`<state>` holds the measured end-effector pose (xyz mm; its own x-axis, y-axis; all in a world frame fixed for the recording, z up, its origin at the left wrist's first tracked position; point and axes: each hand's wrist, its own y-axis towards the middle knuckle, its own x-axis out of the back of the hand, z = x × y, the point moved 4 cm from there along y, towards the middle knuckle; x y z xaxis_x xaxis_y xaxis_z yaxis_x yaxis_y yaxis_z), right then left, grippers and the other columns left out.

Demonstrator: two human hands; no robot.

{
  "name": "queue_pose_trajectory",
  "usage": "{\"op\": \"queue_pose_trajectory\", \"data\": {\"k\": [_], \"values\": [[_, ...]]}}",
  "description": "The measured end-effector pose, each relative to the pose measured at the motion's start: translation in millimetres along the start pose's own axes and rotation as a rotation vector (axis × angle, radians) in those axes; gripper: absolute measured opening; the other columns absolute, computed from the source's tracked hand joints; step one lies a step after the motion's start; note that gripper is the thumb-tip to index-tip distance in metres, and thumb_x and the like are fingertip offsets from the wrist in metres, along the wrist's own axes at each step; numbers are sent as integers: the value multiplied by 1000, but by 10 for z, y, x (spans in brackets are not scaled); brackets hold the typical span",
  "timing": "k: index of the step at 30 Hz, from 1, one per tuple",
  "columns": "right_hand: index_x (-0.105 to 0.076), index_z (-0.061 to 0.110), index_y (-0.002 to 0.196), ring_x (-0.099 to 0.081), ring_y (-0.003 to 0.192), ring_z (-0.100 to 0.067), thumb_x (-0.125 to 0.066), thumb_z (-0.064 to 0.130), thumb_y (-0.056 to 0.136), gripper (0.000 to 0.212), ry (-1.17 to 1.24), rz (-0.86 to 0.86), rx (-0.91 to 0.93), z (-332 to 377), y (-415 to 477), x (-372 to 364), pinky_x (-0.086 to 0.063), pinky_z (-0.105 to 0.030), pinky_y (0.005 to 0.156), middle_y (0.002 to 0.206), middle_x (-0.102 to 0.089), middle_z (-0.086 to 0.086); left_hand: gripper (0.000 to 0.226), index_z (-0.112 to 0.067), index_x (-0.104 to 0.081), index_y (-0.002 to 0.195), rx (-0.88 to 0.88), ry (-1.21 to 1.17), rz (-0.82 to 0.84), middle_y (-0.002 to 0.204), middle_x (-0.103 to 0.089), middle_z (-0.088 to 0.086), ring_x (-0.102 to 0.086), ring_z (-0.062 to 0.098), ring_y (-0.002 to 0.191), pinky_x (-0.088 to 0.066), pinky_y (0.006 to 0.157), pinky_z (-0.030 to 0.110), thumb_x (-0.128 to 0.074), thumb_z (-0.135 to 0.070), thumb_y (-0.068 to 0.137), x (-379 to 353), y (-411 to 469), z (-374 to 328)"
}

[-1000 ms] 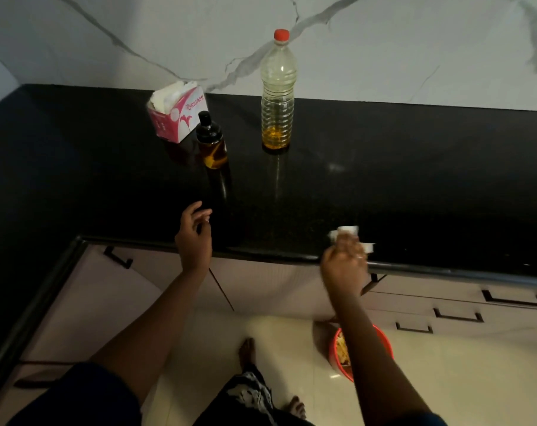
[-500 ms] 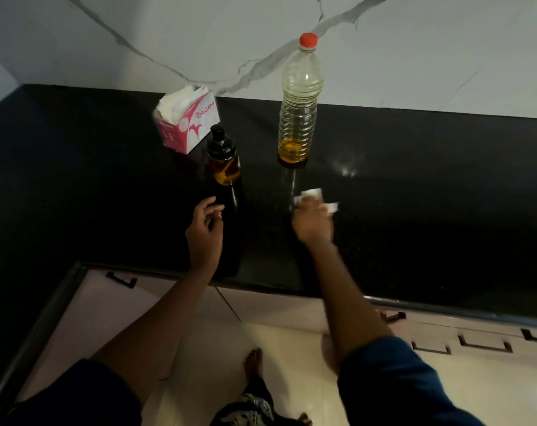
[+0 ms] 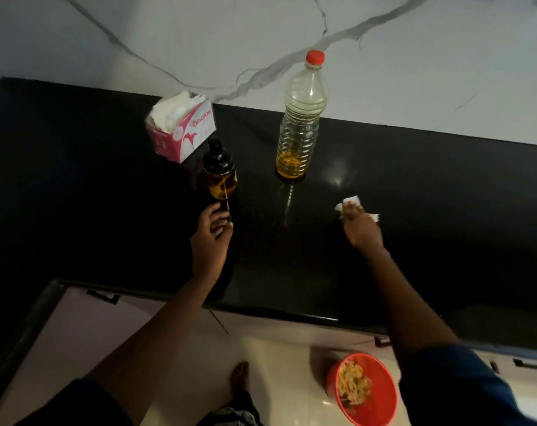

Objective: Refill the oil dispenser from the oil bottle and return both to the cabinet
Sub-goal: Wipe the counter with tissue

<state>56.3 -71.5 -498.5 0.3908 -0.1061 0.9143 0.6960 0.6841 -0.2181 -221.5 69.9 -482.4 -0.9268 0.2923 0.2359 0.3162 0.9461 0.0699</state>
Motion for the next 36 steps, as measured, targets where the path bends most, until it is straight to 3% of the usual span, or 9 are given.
{"op": "queue_pose_trajectory", "data": {"k": [4, 8, 12, 18, 21, 24, 27, 31, 36], "values": [[-22, -2, 143, -22, 138, -36, -28, 18, 100, 49, -9, -11, -74, 91, 598, 88, -23, -47, 112, 150, -23, -22, 47, -9, -46, 130, -23, 48, 17, 110, -60, 2, -58, 7, 100, -46, 84, 14, -61, -2, 86, 252, 48, 73], [-22, 2, 145, -26, 138, -33, -30, 18, 99, 49, -9, -61, -63, 678, 486, -95, -28, -45, 111, 151, -24, -20, 43, -6, -52, 124, -93, 209, 135, 94, -64, 0, -61, -7, 82, -47, 73, 3, -65, -4, 83, 320, 90, 112], [-21, 12, 147, -23, 141, -24, -34, 18, 98, 51, 17, -35, 130, 1272, -139, -522, -30, -39, 111, 154, -21, -8, 42, -6, -54, 123, -165, 290, 311, 95, -67, 1, -63, 9, 89, -44, 72, 1, -66, -5, 83, 72, 45, 93], [-33, 21, 144, -20, 142, -15, -40, 8, 93, 53, 111, 49, 431, 1266, -1039, -825, -28, -29, 109, 154, -23, 4, 46, -10, -50, 129, -153, 200, 315, 101, -63, -3, -61, 7, 94, -46, 78, 4, -63, -3, 85, -164, -101, -25], [-44, 18, 138, -39, 133, -17, -47, 4, 90, 50, 81, 23, 508, 1015, -1351, -798, -36, -28, 105, 149, -36, 1, 46, -11, -50, 130, -168, 196, 293, 107, -64, 1, -59, 7, 100, -48, 84, 14, -61, -4, 86, -233, -340, -78], [-70, 4, 103, -68, 94, -25, -63, -11, 70, 36, 198, -196, 614, 768, -1650, -573, -53, -25, 81, 107, -69, -14, 41, -11, -52, 128, -204, 165, 290, 111, -63, 0, -59, 7, 103, -49, 86, 13, -59, -5, 88, -392, -750, -173], [-73, 3, 84, -68, 75, -11, -68, -14, 68, 23, 462, -396, 494, 383, -1970, -358, -46, -3, 73, 83, -72, -9, 36, -13, -55, 127, -224, 116, 391, 119, -61, -1, -56, 6, 111, -45, 92, 12, -53, -6, 92, -648, -1309, -210], [-71, 3, 80, -56, 77, 13, -71, -6, 73, 12, 703, -418, 289, -247, -2412, -361, -40, 1, 67, 78, -64, -1, 34, -20, -50, 129, 6, 1, 581, 122, -56, -9, -52, 2, 115, -41, 93, 7, -47, -14, 96, -999, -2174, -114], [-70, 4, 76, -55, 74, 3, -65, -14, 72, 19, 748, -348, 124, -1045, -2893, -621, -40, -1, 71, 81, -61, -3, 29, -3, -61, 119, 180, 100, 669, 113, -65, 4, -59, 8, 103, -42, 79, 0, -55, -8, 91, -1400, -2979, 138]]}}
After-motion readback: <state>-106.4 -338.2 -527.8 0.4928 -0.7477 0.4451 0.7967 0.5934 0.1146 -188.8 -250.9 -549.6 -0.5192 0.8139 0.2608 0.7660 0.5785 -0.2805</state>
